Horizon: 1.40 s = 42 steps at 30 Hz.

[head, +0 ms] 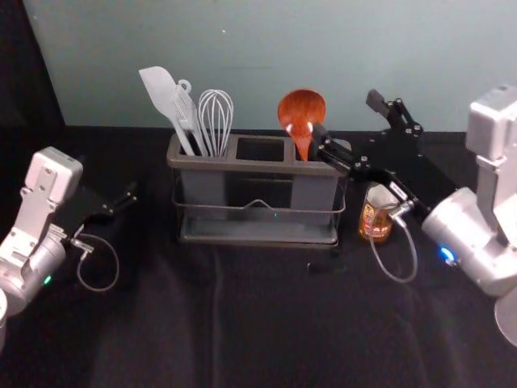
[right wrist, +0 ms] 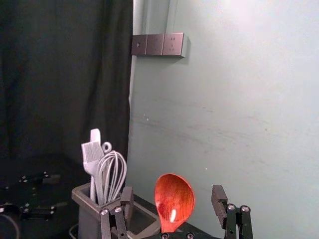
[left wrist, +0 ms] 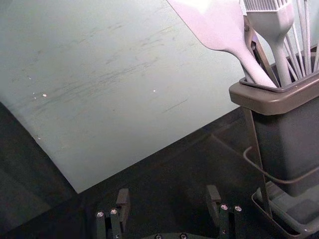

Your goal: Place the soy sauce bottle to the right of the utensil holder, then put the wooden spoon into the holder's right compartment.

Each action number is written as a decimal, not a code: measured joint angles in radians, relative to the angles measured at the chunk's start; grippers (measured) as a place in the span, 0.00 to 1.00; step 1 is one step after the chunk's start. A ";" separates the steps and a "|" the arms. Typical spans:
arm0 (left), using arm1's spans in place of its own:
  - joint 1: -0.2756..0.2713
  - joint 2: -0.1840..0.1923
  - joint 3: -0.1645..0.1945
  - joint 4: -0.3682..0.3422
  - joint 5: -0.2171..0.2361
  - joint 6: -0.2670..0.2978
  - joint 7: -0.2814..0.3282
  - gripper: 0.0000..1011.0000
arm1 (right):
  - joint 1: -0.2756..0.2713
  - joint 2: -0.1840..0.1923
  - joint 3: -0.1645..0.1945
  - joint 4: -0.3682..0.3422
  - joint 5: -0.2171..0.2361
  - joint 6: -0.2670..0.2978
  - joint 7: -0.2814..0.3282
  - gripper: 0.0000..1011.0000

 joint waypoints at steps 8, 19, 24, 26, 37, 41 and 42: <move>0.000 0.000 0.000 0.000 0.000 0.000 0.000 0.99 | -0.107 0.007 0.036 -0.060 -0.015 -0.040 -0.025 0.99; 0.000 0.000 0.000 0.000 0.000 0.000 0.000 0.99 | -0.240 -0.026 0.087 -0.059 -0.035 -0.137 -0.066 0.99; 0.000 0.000 0.000 0.000 0.000 0.000 0.000 0.99 | -0.277 -0.037 0.114 -0.019 -0.034 -0.167 -0.070 0.99; 0.000 0.000 0.000 0.000 0.000 0.000 0.000 0.99 | -0.284 -0.039 0.122 -0.009 -0.031 -0.170 -0.069 0.99; 0.000 0.000 0.000 0.000 0.000 0.000 0.000 0.99 | -0.298 -0.074 0.153 0.083 -0.008 -0.186 -0.052 0.99; 0.000 0.000 0.000 0.000 0.000 0.000 0.000 0.99 | -0.289 -0.085 0.150 0.111 -0.008 -0.186 -0.044 0.99; 0.000 0.000 0.000 0.000 0.000 0.000 0.000 0.99 | -0.286 -0.089 0.147 0.120 -0.010 -0.186 -0.043 0.99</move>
